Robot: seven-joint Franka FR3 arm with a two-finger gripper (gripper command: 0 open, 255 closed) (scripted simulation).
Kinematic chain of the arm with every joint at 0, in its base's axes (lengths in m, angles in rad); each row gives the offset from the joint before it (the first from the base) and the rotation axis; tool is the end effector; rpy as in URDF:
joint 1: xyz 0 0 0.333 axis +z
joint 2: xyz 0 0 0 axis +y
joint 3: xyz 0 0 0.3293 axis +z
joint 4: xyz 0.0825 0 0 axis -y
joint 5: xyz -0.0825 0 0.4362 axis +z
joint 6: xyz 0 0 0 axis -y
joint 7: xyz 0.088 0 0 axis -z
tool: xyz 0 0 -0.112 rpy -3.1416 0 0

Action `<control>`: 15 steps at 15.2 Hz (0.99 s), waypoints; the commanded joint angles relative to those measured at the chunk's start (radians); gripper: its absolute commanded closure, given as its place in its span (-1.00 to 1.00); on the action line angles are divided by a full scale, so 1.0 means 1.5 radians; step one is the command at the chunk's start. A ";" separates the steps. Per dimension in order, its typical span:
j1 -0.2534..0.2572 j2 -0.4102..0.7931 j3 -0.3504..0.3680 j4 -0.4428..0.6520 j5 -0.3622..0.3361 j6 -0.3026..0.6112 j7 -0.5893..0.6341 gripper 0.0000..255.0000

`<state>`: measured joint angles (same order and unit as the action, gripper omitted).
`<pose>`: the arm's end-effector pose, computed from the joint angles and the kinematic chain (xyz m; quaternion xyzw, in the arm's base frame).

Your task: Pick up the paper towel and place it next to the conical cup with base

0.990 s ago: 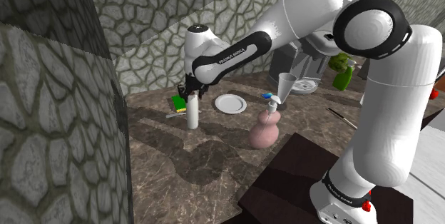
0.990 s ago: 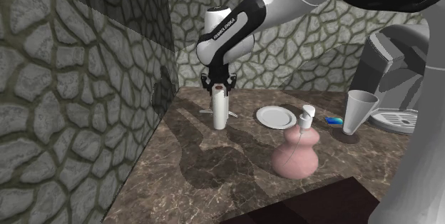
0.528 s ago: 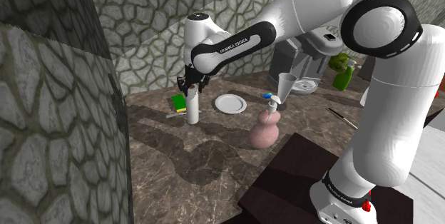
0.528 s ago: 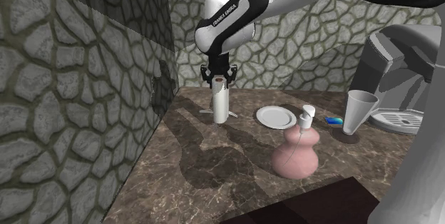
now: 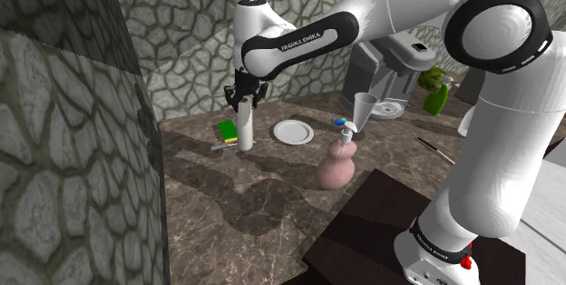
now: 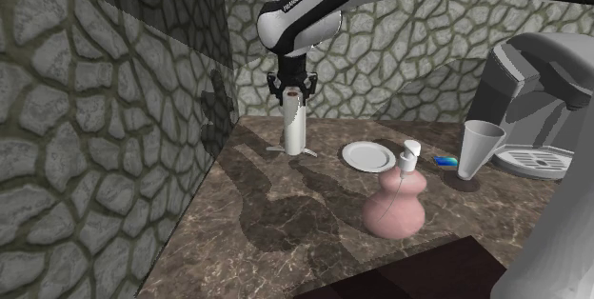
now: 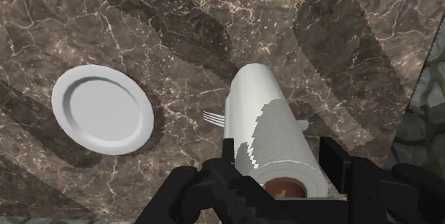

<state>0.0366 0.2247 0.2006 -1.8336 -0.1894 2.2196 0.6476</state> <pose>0.6667 0.1472 0.4110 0.9824 -0.1570 0.1001 0.0167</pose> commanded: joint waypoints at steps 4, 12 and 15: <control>0.000 -0.015 0.003 0.028 0.008 -0.042 -0.007 1.00; 0.000 -0.029 0.005 0.081 0.017 -0.109 -0.019 1.00; 0.001 -0.032 0.005 0.104 0.019 -0.134 -0.022 1.00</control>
<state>0.0372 0.1795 0.2082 -1.6881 -0.1617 2.0317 0.6157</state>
